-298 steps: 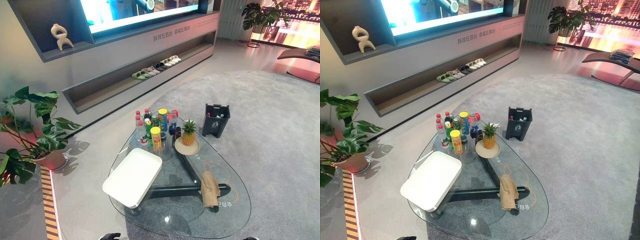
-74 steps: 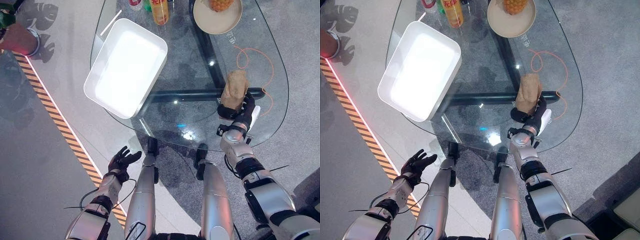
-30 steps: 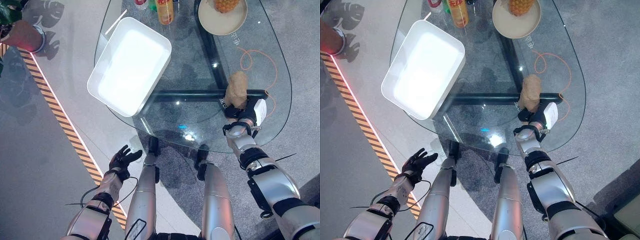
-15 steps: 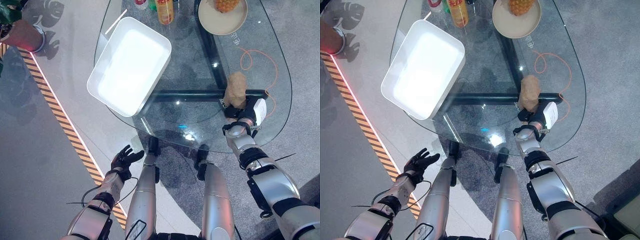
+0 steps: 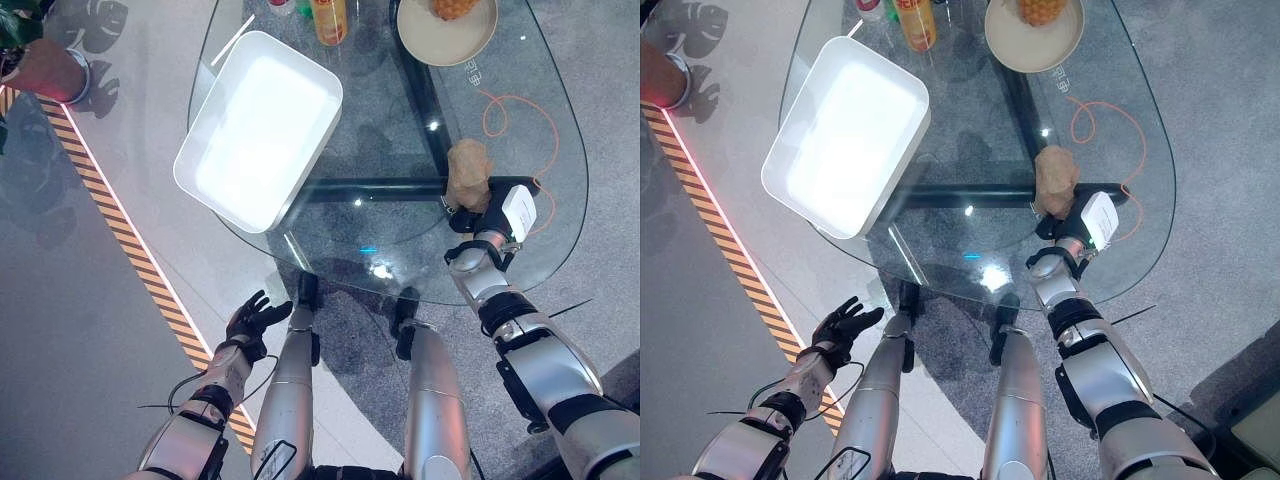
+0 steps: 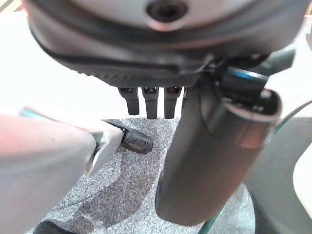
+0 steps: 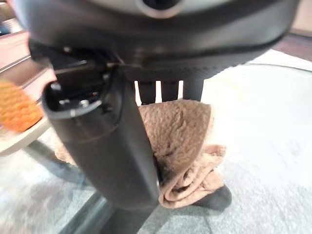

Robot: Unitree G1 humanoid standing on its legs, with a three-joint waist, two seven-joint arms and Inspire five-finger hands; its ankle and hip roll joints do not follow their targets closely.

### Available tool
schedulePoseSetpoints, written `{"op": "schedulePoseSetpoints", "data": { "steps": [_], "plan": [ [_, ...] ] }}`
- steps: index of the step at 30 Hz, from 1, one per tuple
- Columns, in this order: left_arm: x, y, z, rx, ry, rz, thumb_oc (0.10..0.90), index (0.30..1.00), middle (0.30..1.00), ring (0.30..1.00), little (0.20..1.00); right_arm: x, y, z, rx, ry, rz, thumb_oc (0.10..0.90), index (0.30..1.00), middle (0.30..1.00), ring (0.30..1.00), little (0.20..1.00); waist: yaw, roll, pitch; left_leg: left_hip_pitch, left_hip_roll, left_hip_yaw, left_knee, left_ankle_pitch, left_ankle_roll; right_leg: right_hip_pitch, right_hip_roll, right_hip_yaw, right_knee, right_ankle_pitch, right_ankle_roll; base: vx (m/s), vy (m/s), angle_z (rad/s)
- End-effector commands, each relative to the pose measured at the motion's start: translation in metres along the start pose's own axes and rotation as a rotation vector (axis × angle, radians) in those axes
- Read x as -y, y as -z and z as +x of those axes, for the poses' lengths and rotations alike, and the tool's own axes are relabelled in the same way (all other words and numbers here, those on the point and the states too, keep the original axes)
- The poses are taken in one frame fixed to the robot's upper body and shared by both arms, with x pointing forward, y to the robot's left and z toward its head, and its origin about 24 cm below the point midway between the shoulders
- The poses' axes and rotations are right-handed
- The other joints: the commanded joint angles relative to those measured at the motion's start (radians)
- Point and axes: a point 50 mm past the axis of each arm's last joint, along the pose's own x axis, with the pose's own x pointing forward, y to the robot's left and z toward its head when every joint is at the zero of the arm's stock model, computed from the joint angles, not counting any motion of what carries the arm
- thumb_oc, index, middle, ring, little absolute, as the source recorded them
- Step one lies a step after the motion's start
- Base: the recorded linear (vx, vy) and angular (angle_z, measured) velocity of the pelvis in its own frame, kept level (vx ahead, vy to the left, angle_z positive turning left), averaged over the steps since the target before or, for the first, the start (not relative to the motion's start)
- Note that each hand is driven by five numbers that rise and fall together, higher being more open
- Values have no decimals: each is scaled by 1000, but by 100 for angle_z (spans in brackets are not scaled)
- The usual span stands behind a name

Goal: Wipe the table with a cloth and put it in the basket.

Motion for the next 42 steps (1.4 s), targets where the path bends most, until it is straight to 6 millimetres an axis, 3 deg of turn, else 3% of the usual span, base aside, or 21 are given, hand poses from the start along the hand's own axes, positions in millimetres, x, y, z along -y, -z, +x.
{"op": "schedulePoseSetpoints", "data": {
  "steps": [1, 18, 30, 42],
  "plan": [
    [-5, -1, -1, 25, -7, 13, 800, 900, 900, 900, 900, 12, -80, 0, 337, 22, -7, 100, 300, 300, 300, 200, 27, 4, -19, -2, -107, 78, 127, -133, 99, 37, 62, -8, -140, 102, -12, 0, 0, 0],
    [1, 3, -2, 18, 23, 31, 800, 900, 900, 900, 900, -11, -110, -24, 574, -151, -184, 100, 300, 300, 300, 200, 48, 16, -19, 0, -116, 73, 115, -120, 99, 37, 51, -20, -143, 104, -13, 0, 0, 0],
    [5, 1, -2, 22, 31, 32, 800, 900, 900, 900, 900, -41, -121, -57, 757, -427, -265, 100, 300, 300, 300, 200, 53, 14, -19, 0, -122, 62, 102, -109, 96, 36, 50, -23, -156, 111, -12, 0, 0, 0],
    [7, -3, -1, 27, 32, 30, 800, 900, 900, 900, 900, -52, -123, -78, 867, -562, -280, 100, 300, 300, 300, 200, 50, 9, -19, -3, -123, 60, 97, -99, 94, 31, 48, -24, -161, 117, -11, 0, 0, 0]
  ]
}}
